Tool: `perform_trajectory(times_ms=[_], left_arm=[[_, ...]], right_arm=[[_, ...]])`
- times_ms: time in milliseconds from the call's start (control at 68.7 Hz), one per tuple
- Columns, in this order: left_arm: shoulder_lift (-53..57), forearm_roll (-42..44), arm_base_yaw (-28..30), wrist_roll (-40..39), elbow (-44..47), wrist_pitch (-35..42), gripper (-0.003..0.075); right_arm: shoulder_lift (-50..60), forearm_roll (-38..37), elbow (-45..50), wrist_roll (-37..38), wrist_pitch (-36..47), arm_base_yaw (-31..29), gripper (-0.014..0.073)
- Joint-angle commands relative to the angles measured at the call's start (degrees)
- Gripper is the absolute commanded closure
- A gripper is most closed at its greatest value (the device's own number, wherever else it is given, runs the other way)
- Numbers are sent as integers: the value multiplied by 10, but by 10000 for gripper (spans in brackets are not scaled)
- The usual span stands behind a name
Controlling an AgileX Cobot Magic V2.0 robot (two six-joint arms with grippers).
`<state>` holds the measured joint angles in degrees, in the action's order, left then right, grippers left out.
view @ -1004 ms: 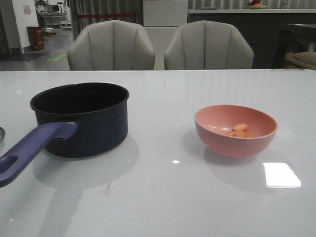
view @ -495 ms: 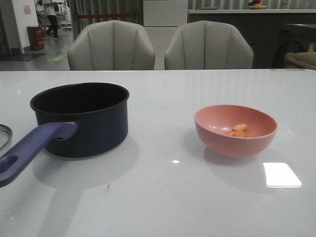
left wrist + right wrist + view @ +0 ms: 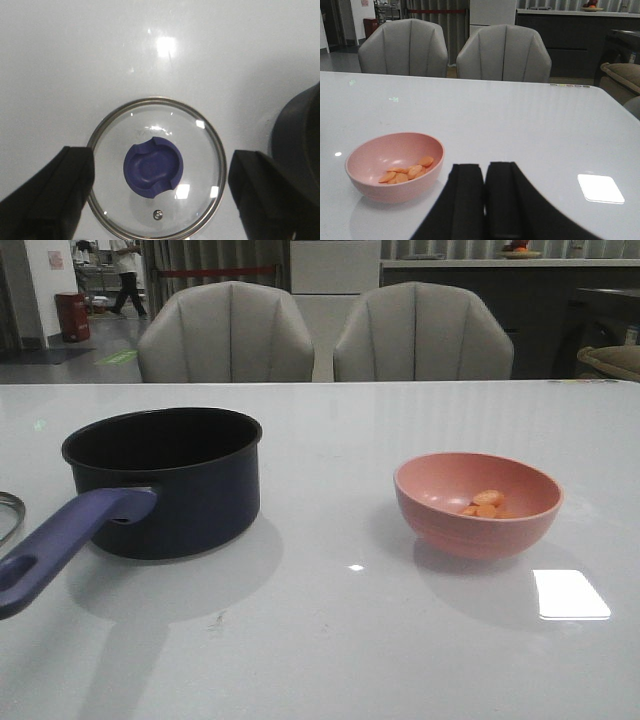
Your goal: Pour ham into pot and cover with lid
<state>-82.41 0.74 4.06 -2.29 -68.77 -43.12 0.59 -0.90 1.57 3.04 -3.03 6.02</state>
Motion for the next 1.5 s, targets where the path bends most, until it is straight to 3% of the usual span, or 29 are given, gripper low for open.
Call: perform_trajectory(times_ms=[0,437,829,1004,1484], left_arm=[[78,-7,-16,4,14,52,137],[354,-39,-68,4,231,160,138],[673,-53,-75,4,395,150,137],[776,-50,-113,4,438,146,138],[813,-50,-204,4,459,167,137]], right_arm=[[11,-2,-3,-1,43,0,447],[11,-2,-3,-1,43,0,447],[11,-2,-3,-1,43,0,447],[11,-2,-3,-1,43,0,447],[11,-2,-3,-1,46,0,447]])
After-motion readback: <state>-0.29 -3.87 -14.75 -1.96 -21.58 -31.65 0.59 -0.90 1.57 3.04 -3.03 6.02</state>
